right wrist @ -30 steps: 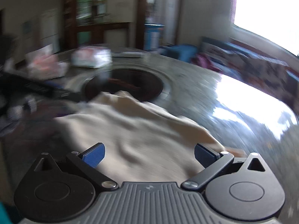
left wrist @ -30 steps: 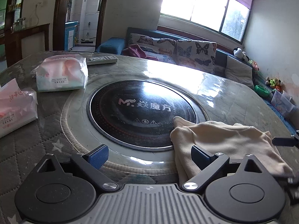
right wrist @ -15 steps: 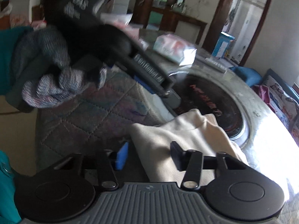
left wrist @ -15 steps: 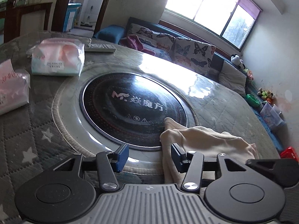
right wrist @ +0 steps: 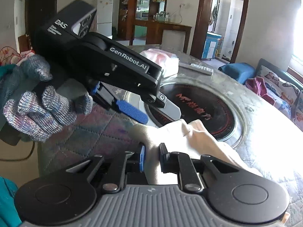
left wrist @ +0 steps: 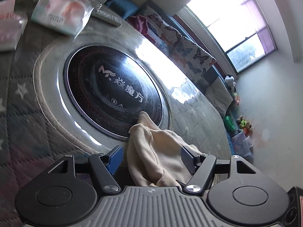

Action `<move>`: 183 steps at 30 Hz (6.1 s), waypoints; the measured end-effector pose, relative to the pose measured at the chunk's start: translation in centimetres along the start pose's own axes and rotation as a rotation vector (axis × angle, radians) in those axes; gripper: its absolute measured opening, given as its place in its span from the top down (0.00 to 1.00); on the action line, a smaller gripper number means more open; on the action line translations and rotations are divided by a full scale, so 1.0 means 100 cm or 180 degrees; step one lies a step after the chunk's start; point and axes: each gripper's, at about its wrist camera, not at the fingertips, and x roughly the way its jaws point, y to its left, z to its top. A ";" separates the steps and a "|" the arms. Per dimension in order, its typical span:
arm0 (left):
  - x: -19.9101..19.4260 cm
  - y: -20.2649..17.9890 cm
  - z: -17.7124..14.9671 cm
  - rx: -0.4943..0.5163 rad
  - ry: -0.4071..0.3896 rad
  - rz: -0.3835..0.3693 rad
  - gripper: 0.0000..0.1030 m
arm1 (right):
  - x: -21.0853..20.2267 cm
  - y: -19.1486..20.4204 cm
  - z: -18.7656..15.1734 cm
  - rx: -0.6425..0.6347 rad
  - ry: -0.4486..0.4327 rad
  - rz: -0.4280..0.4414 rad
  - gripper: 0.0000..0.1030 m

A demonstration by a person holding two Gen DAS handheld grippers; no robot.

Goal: Fold clothes

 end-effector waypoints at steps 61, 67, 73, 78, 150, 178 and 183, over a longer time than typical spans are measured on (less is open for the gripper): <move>0.047 0.025 0.006 -0.0513 0.0371 -0.0159 0.76 | -0.060 -0.144 -0.108 0.2028 0.0049 -0.1226 0.51; 0.048 0.022 0.006 -0.0444 0.0377 -0.0134 0.76 | -0.057 -0.155 -0.122 0.2291 -0.0045 -0.1314 0.48; 0.051 0.013 0.007 -0.0279 0.0346 -0.0059 0.76 | -0.057 -0.156 -0.126 0.2449 -0.0178 -0.1211 0.56; 0.051 0.000 0.007 -0.0051 0.0313 -0.0023 0.80 | -0.057 -0.151 -0.121 0.2462 -0.0221 -0.1147 0.87; 0.228 -0.230 -0.069 0.2426 0.1040 -0.0593 0.77 | -0.134 -0.234 -0.188 0.2598 0.0162 -0.2588 0.83; 0.209 -0.224 -0.078 0.2527 0.0938 -0.0502 0.74 | -0.119 -0.192 -0.173 0.2271 0.0217 -0.2409 0.58; 0.200 -0.220 -0.079 0.2593 0.0877 -0.0516 0.74 | -0.128 -0.178 -0.170 0.2184 0.0265 -0.2404 0.56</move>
